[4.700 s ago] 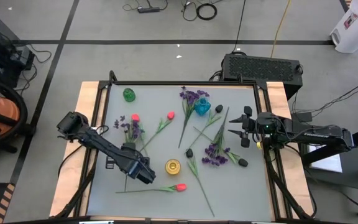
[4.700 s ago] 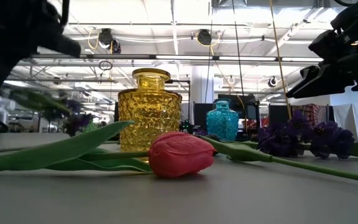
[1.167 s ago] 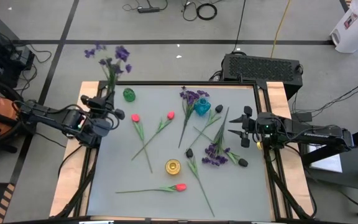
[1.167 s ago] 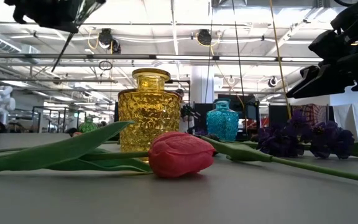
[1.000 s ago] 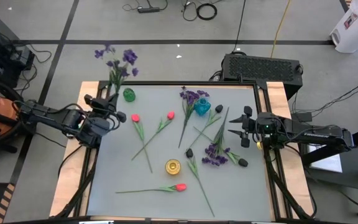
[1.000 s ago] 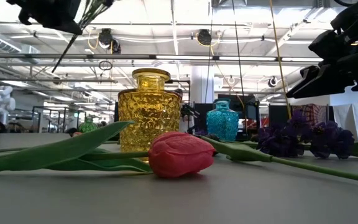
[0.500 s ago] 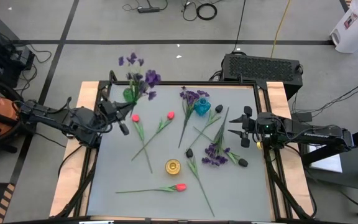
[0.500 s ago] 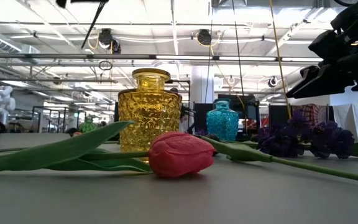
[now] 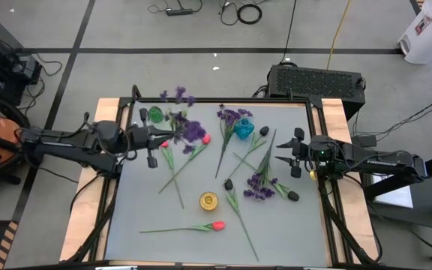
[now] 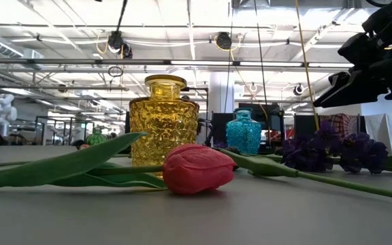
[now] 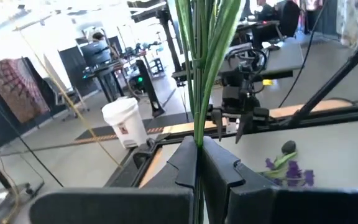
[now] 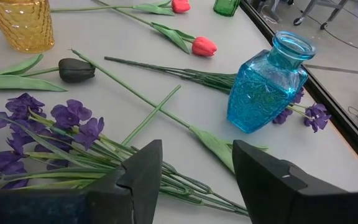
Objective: Sort flowers into vase by color
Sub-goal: Put the left purple flowers into the blue vase
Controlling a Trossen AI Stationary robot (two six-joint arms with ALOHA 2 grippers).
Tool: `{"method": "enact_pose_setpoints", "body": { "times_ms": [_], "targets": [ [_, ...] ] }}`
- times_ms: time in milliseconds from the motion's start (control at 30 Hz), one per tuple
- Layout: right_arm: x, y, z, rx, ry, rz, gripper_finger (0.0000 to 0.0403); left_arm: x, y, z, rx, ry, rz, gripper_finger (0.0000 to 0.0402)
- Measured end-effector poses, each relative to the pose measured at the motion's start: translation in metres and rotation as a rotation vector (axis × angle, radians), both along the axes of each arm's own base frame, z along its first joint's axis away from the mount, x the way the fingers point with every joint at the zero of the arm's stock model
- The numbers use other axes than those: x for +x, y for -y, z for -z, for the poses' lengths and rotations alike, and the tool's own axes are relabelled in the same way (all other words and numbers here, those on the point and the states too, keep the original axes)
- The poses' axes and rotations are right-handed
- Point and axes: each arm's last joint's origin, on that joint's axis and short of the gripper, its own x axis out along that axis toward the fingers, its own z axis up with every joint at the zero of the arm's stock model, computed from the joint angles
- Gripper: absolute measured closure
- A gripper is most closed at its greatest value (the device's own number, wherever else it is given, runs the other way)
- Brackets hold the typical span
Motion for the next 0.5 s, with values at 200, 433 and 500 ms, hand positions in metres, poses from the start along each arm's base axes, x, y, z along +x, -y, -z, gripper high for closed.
{"method": "enact_pose_setpoints", "body": {
  "times_ms": [200,433,500],
  "targets": [
    [0.0,0.0,0.0,0.0,0.0,0.0,0.0215,0.018,-0.009,0.004,-0.007,0.015,-0.046,0.0391],
    [0.0,0.0,0.0,0.0,0.0,0.0,0.0215,0.043,-0.02,0.012,-0.008,0.023,-0.074,0.0391],
    [0.0,0.0,0.0,0.0,0.0,0.0,0.0215,0.049,-0.023,0.014,-0.018,0.037,-0.069,0.0391]
  ]
}}
